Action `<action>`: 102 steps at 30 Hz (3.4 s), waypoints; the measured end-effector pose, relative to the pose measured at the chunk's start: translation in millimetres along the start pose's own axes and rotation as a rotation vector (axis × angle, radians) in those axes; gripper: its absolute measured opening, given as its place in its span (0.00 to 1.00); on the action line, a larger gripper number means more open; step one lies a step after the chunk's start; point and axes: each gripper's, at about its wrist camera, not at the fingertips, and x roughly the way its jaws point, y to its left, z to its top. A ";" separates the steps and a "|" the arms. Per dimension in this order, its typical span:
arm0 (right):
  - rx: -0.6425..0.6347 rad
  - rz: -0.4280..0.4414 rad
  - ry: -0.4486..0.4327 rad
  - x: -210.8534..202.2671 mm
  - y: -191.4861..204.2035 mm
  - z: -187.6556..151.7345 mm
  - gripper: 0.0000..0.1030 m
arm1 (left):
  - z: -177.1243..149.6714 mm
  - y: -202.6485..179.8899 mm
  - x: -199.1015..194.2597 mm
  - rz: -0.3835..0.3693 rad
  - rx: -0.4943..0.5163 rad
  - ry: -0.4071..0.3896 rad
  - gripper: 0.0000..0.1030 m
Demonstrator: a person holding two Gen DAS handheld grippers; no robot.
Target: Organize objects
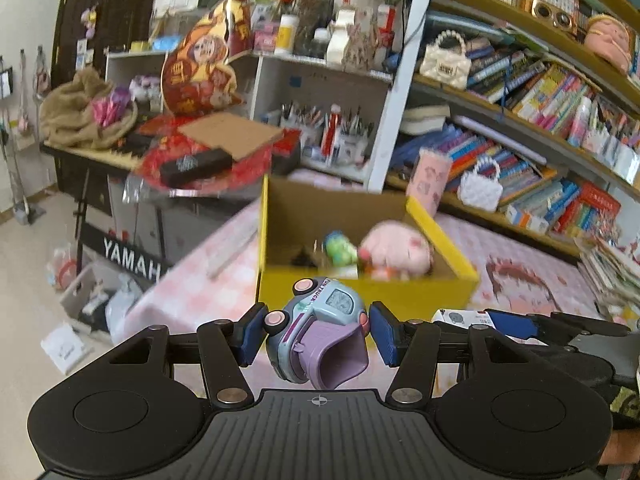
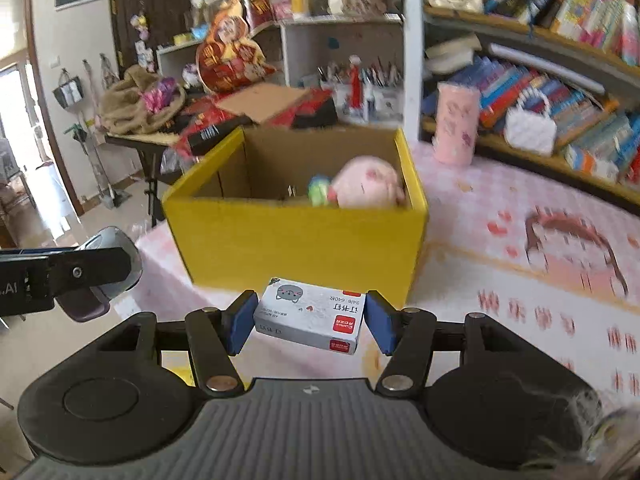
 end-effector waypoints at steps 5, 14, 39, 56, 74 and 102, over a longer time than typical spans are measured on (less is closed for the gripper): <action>-0.039 0.018 -0.075 22.8 -8.7 38.8 0.55 | 35.8 -9.5 33.6 0.016 0.002 -0.054 0.52; -0.106 0.113 0.026 96.8 -17.8 72.4 0.55 | 55.5 -19.1 112.9 0.070 -0.020 0.030 0.53; -0.123 0.049 0.127 114.2 -18.6 77.5 0.64 | 58.8 -25.4 99.7 0.045 -0.064 -0.035 0.84; 0.101 -0.314 -0.043 -23.3 -9.9 3.2 0.67 | 7.9 -37.5 1.9 0.022 0.062 -0.094 0.99; 0.243 -0.582 -0.052 -97.8 -47.0 -75.8 0.78 | -53.8 -103.7 7.2 -0.048 0.225 0.045 1.00; 0.332 -0.733 -0.002 -121.5 -79.6 -104.3 0.97 | -77.6 -160.3 6.9 -0.018 0.333 0.090 1.00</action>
